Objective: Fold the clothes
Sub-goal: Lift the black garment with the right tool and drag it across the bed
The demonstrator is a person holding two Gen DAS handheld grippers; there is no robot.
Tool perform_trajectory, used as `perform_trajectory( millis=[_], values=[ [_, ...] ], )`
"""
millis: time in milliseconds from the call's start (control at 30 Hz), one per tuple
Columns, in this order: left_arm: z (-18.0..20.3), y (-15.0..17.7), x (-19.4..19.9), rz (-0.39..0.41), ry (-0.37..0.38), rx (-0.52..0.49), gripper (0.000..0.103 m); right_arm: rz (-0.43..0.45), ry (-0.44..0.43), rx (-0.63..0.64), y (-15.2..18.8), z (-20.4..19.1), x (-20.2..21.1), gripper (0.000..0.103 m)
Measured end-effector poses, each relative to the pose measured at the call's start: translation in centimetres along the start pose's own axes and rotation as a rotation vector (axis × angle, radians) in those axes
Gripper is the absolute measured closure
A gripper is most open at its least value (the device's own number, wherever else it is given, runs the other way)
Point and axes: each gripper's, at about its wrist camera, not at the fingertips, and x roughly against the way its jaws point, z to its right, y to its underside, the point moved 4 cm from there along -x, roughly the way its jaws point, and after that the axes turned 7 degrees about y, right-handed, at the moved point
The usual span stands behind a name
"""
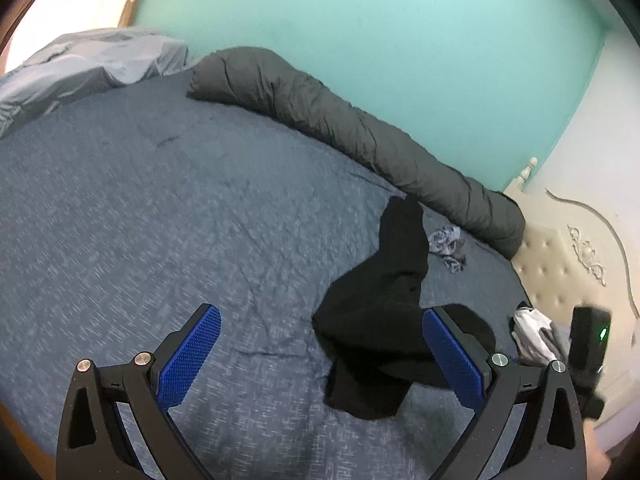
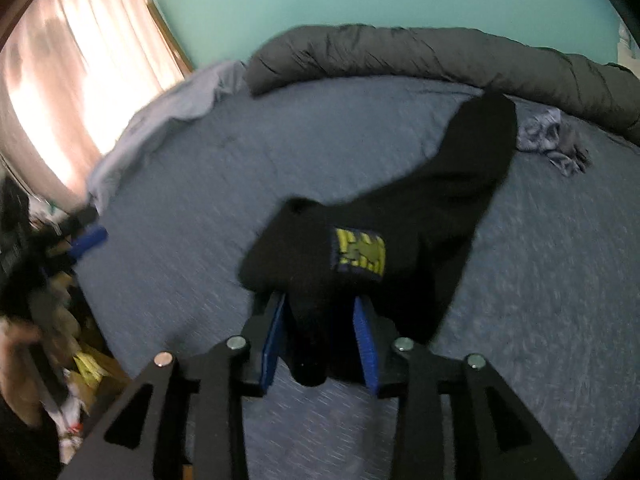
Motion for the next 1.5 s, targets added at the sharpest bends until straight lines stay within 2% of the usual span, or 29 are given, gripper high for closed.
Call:
perform_trajectory(
  millis=[33,67,133,267,400,600,667,800,867,1100,1133,1233,1500],
  values=[
    [0.1,0.4,-0.6,-0.012,0.006,-0.001,0.0,-0.002,0.005,-0.005,0.7,0.7,-0.3,0.059],
    [0.3,0.9,-1.2,-0.024,0.009,-0.004,0.0,-0.004,-0.001,-0.019,1.3,1.5,-0.5,0.048],
    [0.4,1.8,-2.5,-0.049,0.001,-0.016,0.0,-0.024,0.003,-0.06,2.9,3.7,-1.2,0.038],
    [0.6,3.1,-4.7,-0.096,-0.021,-0.051,0.0,-0.045,0.01,-0.158,5.9,7.5,-2.0,0.037],
    [1.1,3.3,-6.3,-0.113,-0.031,-0.071,0.0,0.002,-0.032,-0.238,7.6,10.2,0.2,0.037],
    [2.5,3.2,-7.5,-0.117,-0.022,-0.096,0.0,0.083,-0.007,-0.169,7.6,11.8,4.1,0.037],
    [3.0,3.5,-8.0,-0.131,-0.007,-0.093,0.0,0.096,0.008,-0.192,7.4,13.1,4.2,0.037],
    [4.5,4.3,-8.7,-0.158,0.018,-0.096,0.0,0.131,0.03,-0.314,6.2,16.0,3.5,0.036],
    [5.4,4.8,-8.8,-0.174,0.031,-0.117,0.0,0.16,0.054,-0.37,5.6,17.0,2.8,0.026],
    [7.7,6.2,-9.6,-0.228,0.046,-0.18,0.0,0.176,0.089,-0.531,6.2,19.3,-0.6,0.025],
    [7.8,6.4,-9.8,-0.235,0.043,-0.182,0.0,0.174,0.117,-0.542,6.6,19.6,-1.0,0.025],
    [8.2,7.1,-10.6,-0.259,0.044,-0.189,0.0,0.196,0.115,-0.577,7.6,20.0,-1.6,0.025],
    [9.4,9.9,-14.0,-0.341,0.032,-0.242,0.0,0.24,0.15,-0.539,9.1,20.3,-1.9,0.025]
  ],
)
